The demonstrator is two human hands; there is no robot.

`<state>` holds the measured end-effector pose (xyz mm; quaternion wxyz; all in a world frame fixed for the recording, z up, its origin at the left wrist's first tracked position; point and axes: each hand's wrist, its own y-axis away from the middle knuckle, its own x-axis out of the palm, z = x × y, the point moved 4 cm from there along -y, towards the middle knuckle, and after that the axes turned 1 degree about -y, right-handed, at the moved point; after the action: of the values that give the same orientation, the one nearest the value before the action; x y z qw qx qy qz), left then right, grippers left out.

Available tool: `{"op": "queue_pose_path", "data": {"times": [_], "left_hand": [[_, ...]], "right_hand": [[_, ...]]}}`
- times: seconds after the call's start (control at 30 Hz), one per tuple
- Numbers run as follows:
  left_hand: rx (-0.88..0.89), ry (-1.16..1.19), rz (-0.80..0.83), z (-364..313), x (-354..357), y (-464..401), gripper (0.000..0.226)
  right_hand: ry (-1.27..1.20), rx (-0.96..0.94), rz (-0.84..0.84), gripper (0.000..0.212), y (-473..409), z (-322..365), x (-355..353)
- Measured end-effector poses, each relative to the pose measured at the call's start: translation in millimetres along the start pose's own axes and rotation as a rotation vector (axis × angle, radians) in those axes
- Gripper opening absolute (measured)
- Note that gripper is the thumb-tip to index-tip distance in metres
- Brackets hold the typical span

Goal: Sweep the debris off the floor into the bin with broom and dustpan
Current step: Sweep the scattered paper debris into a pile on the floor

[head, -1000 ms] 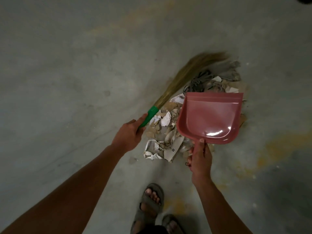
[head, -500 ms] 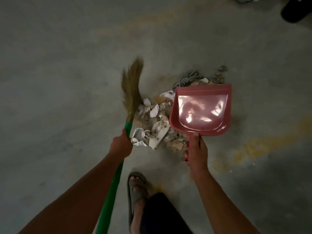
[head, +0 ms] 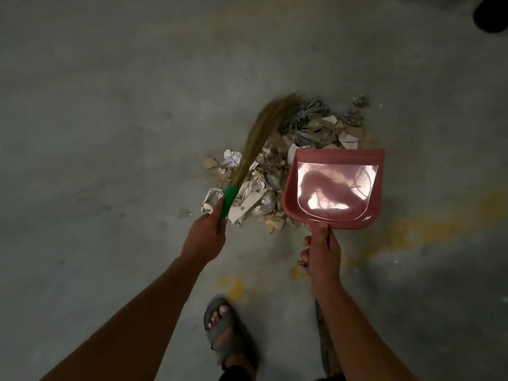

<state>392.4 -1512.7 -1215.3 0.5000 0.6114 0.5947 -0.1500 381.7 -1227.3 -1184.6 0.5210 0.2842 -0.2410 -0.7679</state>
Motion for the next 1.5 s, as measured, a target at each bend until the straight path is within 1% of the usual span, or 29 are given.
{"op": "queue_pose_path", "data": {"times": [0.1,0.23,0.33,0.43,0.53,0.63,0.7,0.77,0.8,0.9,1.07,1.17,1.37,1.5], "left_hand": [[-0.021,0.038,-0.034,-4.0,7.7,19.9,0.066],[-0.129,0.117,-0.084,-24.9,17.4,46.5,0.062],[-0.251,0.206,-0.181,-42.1,27.4,63.5,0.060],[-0.370,0.290,-0.285,-56.4,40.7,78.9,0.057],[-0.518,0.386,-0.350,-62.5,56.1,90.7,0.055],[-0.668,0.384,-0.395,-53.2,75.2,96.7,0.055],[-0.766,0.325,-0.400,-40.7,89.5,100.7,0.056],[-0.866,0.289,-0.315,-28.5,110.9,107.2,0.058],[-0.884,0.270,-0.253,-24.5,122.4,111.2,0.058],[-0.817,0.205,-0.110,-23.1,150.4,118.4,0.061],[-0.600,0.115,0.008,-51.0,172.7,106.6,0.063],[-0.524,0.164,0.002,-70.1,181.7,94.9,0.063],[-0.359,0.353,-0.101,-120.2,193.7,84.9,0.062],[-0.301,0.432,-0.155,-152.8,201.8,93.1,0.062]], "right_hand": [[0.038,-0.015,0.071,0.050,-8.0,11.0,-2.3],[0.104,-0.024,0.176,0.050,-19.9,37.8,-10.1],[0.145,-0.047,0.266,0.049,-30.9,57.1,-19.8],[0.185,-0.049,0.324,0.048,-48.0,72.2,-31.6],[0.234,-0.054,0.360,0.048,-68.1,84.2,-44.1],[0.280,-0.076,0.386,0.048,-88.1,93.6,-56.7],[0.299,-0.091,0.387,0.047,-99.8,96.4,-64.6],[0.330,-0.097,0.386,0.047,-111.4,94.4,-71.6],[0.343,-0.094,0.389,0.047,-115.9,92.0,-74.5],[0.362,-0.081,0.402,0.047,-125.9,81.1,-82.8],[0.396,-0.076,0.403,0.044,-129.4,62.1,-89.3],[0.392,-0.063,0.406,0.045,-126.9,55.7,-89.7],[0.394,-0.057,0.416,0.045,-122.4,60.3,-91.4],[0.403,-0.065,0.417,0.045,-128.1,70.8,-100.7]]}}
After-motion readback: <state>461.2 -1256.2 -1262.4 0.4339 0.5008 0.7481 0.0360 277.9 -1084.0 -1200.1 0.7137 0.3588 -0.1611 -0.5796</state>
